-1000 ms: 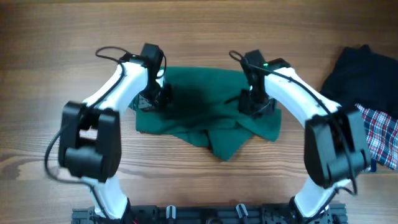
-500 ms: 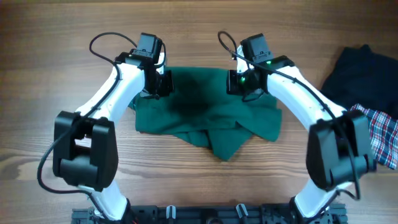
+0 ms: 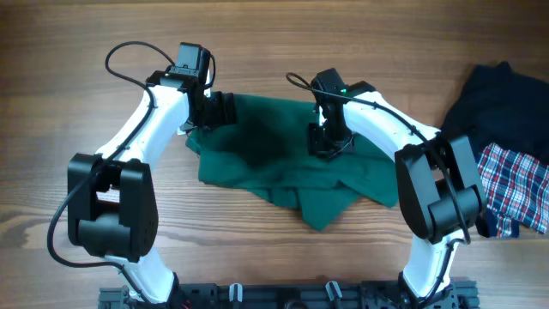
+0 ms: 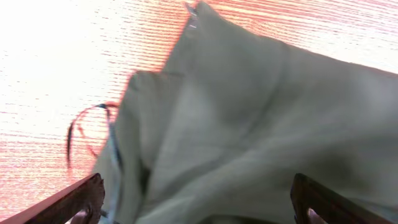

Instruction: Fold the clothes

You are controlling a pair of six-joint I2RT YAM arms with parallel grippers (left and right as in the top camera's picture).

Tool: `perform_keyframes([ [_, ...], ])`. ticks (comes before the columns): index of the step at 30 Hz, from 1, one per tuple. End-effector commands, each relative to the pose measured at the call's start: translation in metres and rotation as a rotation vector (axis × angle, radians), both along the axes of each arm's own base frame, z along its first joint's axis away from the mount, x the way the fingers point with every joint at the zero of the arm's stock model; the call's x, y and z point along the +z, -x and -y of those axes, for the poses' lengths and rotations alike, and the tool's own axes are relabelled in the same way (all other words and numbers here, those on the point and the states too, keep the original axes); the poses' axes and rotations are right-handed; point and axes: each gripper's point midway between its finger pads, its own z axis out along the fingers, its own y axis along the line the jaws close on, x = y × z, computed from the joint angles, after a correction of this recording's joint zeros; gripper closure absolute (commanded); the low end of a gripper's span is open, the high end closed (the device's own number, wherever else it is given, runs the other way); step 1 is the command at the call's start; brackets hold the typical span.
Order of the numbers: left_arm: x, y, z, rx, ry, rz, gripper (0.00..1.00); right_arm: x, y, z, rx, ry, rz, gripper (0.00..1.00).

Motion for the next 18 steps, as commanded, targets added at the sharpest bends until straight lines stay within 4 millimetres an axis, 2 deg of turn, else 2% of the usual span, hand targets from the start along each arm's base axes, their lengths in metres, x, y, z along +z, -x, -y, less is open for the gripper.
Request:
perform_keyframes([
  [1,-0.005,0.001,0.003,-0.011,0.013,-0.009,0.07,-0.009,0.003,0.023,-0.039,0.125,-0.015,0.96],
  [3,-0.005,0.001,0.005,-0.014,0.023,-0.011,0.14,-0.003,-0.007,0.016,-0.013,0.092,0.018,0.95],
  [6,-0.003,0.004,0.018,-0.092,0.082,-0.014,0.14,-0.001,-0.018,-0.003,0.038,-0.005,0.056,0.88],
  [8,-0.002,0.006,0.025,-0.139,0.117,-0.013,0.15,-0.001,-0.026,-0.006,0.053,-0.019,0.091,0.87],
  [11,-0.002,0.006,0.025,-0.145,0.114,-0.015,0.13,0.000,-0.034,-0.011,0.064,-0.039,0.128,0.84],
  [13,-0.003,0.005,0.019,-0.136,0.084,-0.009,0.12,0.001,-0.038,-0.015,0.086,-0.058,0.145,0.82],
  [15,-0.004,-0.002,0.006,-0.110,0.025,0.012,0.12,0.003,-0.046,-0.025,0.144,-0.111,0.186,0.80],
  [18,-0.003,-0.005,-0.006,-0.081,0.026,0.017,0.12,0.006,-0.056,-0.029,0.170,-0.127,0.233,0.79],
])
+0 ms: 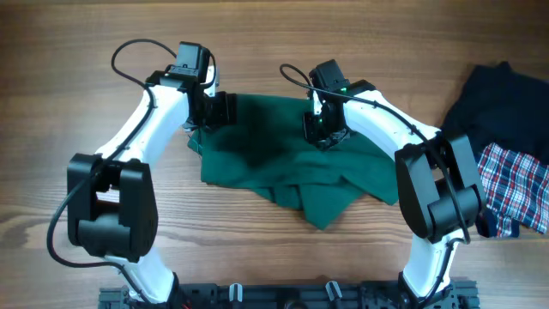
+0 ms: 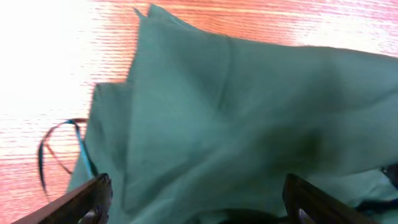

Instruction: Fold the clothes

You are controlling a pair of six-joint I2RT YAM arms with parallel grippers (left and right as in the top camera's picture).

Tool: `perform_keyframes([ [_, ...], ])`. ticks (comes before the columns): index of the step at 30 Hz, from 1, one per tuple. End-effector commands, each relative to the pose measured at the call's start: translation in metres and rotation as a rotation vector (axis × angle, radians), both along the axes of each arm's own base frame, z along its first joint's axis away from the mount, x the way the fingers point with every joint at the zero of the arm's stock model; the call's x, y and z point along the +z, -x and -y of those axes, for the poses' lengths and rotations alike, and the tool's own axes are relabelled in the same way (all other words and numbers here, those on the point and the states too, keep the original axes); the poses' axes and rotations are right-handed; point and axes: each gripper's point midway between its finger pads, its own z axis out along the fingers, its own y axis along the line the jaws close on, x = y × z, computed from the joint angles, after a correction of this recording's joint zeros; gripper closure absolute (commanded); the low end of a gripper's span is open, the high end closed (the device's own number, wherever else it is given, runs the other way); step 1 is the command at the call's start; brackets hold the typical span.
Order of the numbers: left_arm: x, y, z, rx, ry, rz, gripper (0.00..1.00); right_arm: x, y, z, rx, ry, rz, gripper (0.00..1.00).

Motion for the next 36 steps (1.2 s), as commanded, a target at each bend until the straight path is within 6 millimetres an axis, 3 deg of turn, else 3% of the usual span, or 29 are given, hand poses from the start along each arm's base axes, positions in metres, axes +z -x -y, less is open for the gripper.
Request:
perform_keyframes([
  [1,-0.006,-0.004,-0.023,0.036,-0.035,-0.005,0.12,-0.001,-0.011,-0.009,0.069,-0.042,0.039,0.78],
  [6,-0.006,-0.007,-0.037,0.069,-0.035,-0.001,0.11,0.004,-0.027,-0.011,0.092,-0.079,0.100,0.76],
  [9,-0.006,-0.006,-0.038,0.071,-0.035,-0.007,0.11,0.016,-0.028,-0.018,0.089,-0.151,0.079,0.89],
  [11,-0.007,-0.005,-0.038,0.067,-0.037,-0.010,0.11,0.030,-0.034,-0.018,0.063,-0.165,0.086,0.86],
  [12,-0.007,-0.005,-0.038,0.068,-0.037,-0.010,0.08,0.039,-0.035,-0.018,0.059,-0.165,0.088,0.76],
  [13,-0.007,-0.006,-0.040,0.058,-0.040,-0.007,0.07,0.050,-0.037,-0.015,0.053,-0.163,0.083,0.54],
  [14,-0.008,-0.006,-0.043,0.048,-0.045,-0.007,0.02,0.062,-0.038,-0.009,0.043,-0.158,0.071,0.11],
  [15,-0.010,-0.006,-0.048,0.049,-0.042,-0.010,0.01,0.070,-0.038,-0.004,0.031,-0.154,0.060,0.01],
  [22,-0.028,-0.003,-0.059,0.049,0.100,-0.073,0.04,0.120,-0.032,0.026,-0.039,-0.150,0.030,0.00],
  [23,-0.031,0.001,-0.054,0.011,0.116,-0.085,0.07,0.140,-0.029,0.041,-0.067,-0.156,0.057,0.00],
  [26,-0.031,0.002,-0.050,-0.006,0.125,-0.088,0.07,0.165,-0.029,0.057,-0.101,-0.167,0.109,0.00],
  [29,-0.034,0.005,-0.045,-0.015,0.152,-0.105,0.05,0.203,-0.025,0.084,-0.155,-0.180,0.200,0.00],
  [36,-0.053,0.018,-0.033,-0.048,0.227,-0.184,0.02,0.258,-0.002,0.115,-0.195,-0.184,0.329,0.00],
])
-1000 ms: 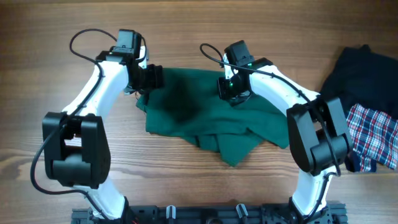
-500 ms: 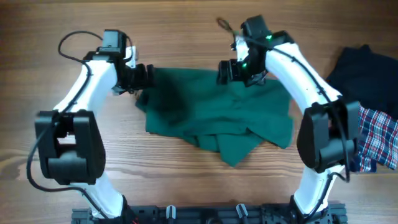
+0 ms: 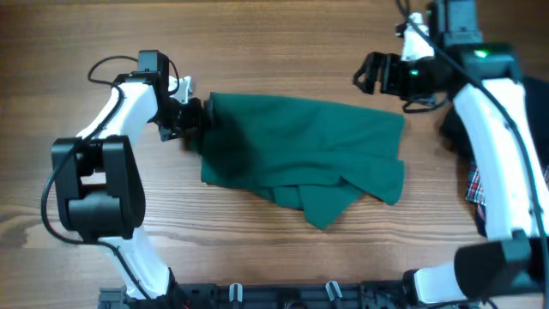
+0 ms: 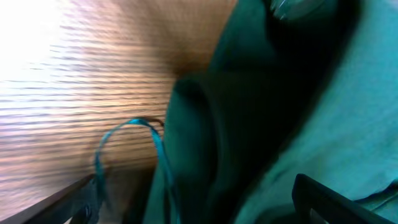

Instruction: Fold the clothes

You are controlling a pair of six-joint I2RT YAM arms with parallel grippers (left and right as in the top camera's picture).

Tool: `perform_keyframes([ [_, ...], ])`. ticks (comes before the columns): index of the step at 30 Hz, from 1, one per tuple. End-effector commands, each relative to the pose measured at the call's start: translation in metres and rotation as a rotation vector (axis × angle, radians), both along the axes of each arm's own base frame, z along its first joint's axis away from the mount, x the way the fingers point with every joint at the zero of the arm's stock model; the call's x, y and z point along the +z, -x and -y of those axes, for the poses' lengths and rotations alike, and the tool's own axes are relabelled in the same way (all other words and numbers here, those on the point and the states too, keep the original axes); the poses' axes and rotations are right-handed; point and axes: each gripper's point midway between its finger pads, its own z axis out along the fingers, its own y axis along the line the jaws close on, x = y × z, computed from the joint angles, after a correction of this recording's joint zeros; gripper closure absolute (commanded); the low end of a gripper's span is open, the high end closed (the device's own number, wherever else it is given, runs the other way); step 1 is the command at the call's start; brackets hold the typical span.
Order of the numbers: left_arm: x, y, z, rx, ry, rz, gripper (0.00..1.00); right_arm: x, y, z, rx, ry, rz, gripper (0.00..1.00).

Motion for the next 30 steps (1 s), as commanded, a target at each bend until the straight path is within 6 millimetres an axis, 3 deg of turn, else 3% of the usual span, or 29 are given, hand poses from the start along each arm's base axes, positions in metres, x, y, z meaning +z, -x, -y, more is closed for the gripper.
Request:
perform_keyframes([
  [1,-0.012,0.008,0.014,-0.038,0.079,-0.039,0.02,0.032,0.011,0.005,0.010,-0.006,0.082,0.00],
  [13,-0.008,0.030,0.027,-0.071,0.132,-0.125,0.15,0.035,0.017,0.006,0.008,-0.007,0.078,0.00],
  [22,-0.009,0.044,0.073,-0.186,0.131,-0.140,0.20,0.034,0.020,0.006,0.008,-0.007,0.067,0.00],
  [24,-0.009,0.044,0.077,-0.182,0.129,-0.143,0.35,0.034,0.020,0.006,0.008,-0.006,0.065,0.00],
  [27,-0.009,0.043,0.075,-0.176,0.130,-0.140,0.73,0.033,0.021,0.006,0.008,-0.006,0.061,0.00],
  [30,-0.009,0.041,0.072,-0.168,0.130,-0.138,0.96,0.033,0.022,0.006,0.008,-0.006,0.057,0.00],
])
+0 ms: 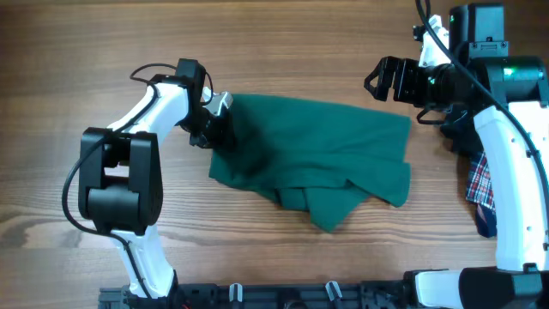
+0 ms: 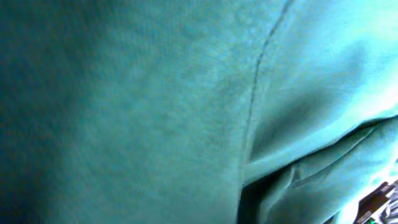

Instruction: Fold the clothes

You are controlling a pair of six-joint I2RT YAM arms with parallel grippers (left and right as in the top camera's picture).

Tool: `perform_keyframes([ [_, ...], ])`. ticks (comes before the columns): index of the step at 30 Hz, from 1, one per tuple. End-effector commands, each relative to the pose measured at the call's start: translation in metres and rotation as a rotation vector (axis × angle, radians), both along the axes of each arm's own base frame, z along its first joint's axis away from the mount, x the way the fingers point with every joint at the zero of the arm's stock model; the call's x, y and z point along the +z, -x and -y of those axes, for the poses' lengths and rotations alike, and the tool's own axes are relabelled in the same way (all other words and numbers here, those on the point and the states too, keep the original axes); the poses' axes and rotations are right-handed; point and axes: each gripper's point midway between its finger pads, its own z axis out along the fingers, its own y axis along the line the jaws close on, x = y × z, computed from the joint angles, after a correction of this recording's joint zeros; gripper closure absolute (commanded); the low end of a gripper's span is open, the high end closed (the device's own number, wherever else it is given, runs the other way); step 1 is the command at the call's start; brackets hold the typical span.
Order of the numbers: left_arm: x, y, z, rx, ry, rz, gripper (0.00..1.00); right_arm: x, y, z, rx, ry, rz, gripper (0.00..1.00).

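Note:
A dark green garment [image 1: 317, 146] lies spread on the wooden table, with a bunched fold at its front edge. My left gripper [image 1: 216, 130] is low against its upper left corner. The left wrist view is filled with green cloth [image 2: 155, 106] and a seam, and the fingers are hidden there. My right gripper [image 1: 375, 80] hangs open above bare wood, just beyond the garment's upper right corner, holding nothing.
A plaid garment [image 1: 478, 184] and a dark one [image 1: 449, 130] lie at the right edge, partly behind my right arm. Bare wood [image 1: 274, 43] runs along the far side, and the arms' base rail [image 1: 283, 296] sits at the front edge.
My left gripper has moved right, from just off the garment's left edge onto its upper left corner. The garment has shifted slightly right. The right gripper has stayed near the upper right corner.
Both grippers first sat over the garment's back edge, which lay bunched between them. They stayed there a moment later. By 1.0 s ago the garment was spread wide, with the left gripper off its left edge and the right lifted away. Now the left is on the corner.

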Motion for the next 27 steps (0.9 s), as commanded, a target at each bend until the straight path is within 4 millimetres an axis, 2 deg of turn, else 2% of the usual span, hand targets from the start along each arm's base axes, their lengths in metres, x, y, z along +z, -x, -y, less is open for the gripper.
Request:
perform_keyframes([
  [1,-0.006,0.002,-0.002,0.020,0.017,-0.024,0.96,0.011,0.002,-0.001,0.016,-0.008,0.031,0.00],
  [7,-0.014,-0.013,-0.050,0.220,-0.098,-0.048,0.96,0.010,0.005,0.000,0.015,-0.007,0.017,0.00],
  [11,-0.012,-0.007,-0.088,0.327,-0.101,-0.110,0.96,0.010,0.004,0.000,0.015,-0.007,0.019,0.00],
  [14,0.003,-0.008,-0.110,0.372,-0.130,-0.127,0.96,0.010,0.003,0.000,0.015,-0.006,0.024,0.00],
  [15,0.015,-0.010,-0.121,0.379,-0.180,-0.119,0.96,0.010,0.003,0.000,0.014,-0.003,0.022,0.00],
  [17,0.031,-0.014,-0.129,0.377,-0.227,-0.106,0.96,0.009,0.004,0.000,0.015,-0.003,0.020,0.00],
  [19,0.055,-0.019,-0.133,0.375,-0.253,-0.088,0.96,0.009,0.004,0.000,0.014,-0.002,0.020,0.00],
  [22,0.089,-0.026,-0.127,0.363,-0.250,-0.050,0.96,0.009,0.003,0.002,0.009,0.007,0.020,0.00],
  [25,0.097,-0.029,-0.116,0.335,-0.249,-0.032,0.96,0.007,0.004,0.005,0.002,0.025,0.016,0.00],
  [27,0.097,-0.027,-0.097,0.287,-0.250,-0.030,0.96,0.007,0.005,0.005,0.007,0.028,0.013,0.00],
])
